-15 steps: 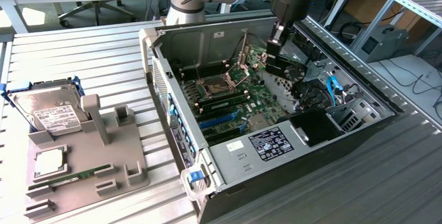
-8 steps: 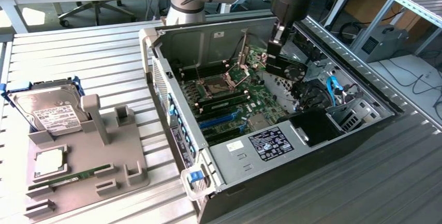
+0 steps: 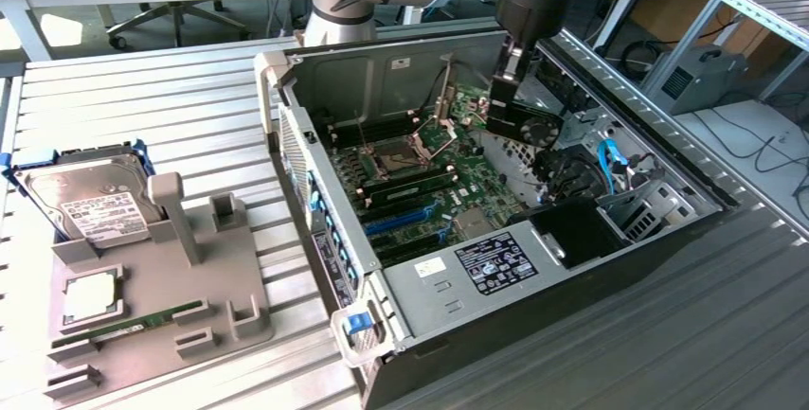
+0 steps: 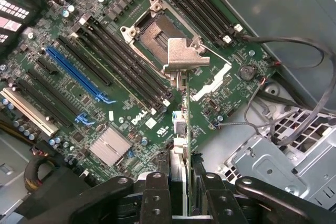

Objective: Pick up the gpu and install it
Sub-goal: 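Insert the gpu into the slot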

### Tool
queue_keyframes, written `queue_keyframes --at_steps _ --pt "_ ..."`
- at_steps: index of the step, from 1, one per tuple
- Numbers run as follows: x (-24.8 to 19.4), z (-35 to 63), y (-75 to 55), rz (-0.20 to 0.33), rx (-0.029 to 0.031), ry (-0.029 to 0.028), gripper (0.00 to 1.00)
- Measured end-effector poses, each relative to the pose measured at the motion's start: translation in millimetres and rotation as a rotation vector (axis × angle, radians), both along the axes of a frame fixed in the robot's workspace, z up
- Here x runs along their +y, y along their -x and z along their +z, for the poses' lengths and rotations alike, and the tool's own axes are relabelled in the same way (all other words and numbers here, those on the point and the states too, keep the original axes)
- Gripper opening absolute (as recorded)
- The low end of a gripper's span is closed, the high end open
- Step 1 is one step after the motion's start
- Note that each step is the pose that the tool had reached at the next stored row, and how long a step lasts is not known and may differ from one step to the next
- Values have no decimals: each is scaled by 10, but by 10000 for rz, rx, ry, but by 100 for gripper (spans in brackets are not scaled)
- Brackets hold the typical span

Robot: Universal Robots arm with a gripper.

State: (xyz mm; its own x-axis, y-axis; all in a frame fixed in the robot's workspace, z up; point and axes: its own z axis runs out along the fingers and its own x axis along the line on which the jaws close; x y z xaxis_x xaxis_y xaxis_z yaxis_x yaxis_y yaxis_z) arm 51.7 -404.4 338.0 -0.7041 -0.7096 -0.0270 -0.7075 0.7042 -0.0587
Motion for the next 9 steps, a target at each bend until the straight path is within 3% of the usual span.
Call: queue_keyframes --at_steps 9 --pt "0 -1 0 512 0 0 27"
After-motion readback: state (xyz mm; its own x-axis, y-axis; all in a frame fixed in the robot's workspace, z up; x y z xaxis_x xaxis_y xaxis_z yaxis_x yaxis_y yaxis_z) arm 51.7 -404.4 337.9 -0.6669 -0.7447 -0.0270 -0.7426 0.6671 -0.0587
